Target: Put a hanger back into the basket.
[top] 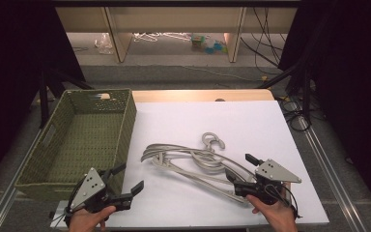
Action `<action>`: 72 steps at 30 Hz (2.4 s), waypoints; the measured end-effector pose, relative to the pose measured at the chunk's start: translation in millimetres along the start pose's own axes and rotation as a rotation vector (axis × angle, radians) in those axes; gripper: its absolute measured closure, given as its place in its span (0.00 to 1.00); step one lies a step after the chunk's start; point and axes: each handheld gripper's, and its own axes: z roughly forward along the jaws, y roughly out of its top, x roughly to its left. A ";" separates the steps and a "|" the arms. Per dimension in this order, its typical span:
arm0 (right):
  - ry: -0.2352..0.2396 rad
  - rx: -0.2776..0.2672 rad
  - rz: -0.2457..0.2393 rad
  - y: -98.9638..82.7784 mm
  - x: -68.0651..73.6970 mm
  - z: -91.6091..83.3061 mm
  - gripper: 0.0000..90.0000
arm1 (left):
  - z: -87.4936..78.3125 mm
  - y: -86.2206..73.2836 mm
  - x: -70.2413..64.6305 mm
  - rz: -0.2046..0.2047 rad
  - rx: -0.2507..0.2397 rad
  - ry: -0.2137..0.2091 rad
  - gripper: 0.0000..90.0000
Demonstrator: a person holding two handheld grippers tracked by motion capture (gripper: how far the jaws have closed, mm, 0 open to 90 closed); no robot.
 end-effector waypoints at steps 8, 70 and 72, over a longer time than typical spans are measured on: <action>0.032 0.031 -0.007 -0.9 2.9 3.6 0.19 | 0.0 0.1 -0.1 0.004 0.001 0.002 0.18; 0.347 0.713 0.050 9.2 -74.0 109.1 0.87 | 4.0 -1.5 0.7 0.009 0.022 -0.004 0.18; 0.345 0.719 0.042 10.1 -73.3 108.8 0.87 | 3.8 -1.5 0.6 0.009 0.021 -0.004 0.18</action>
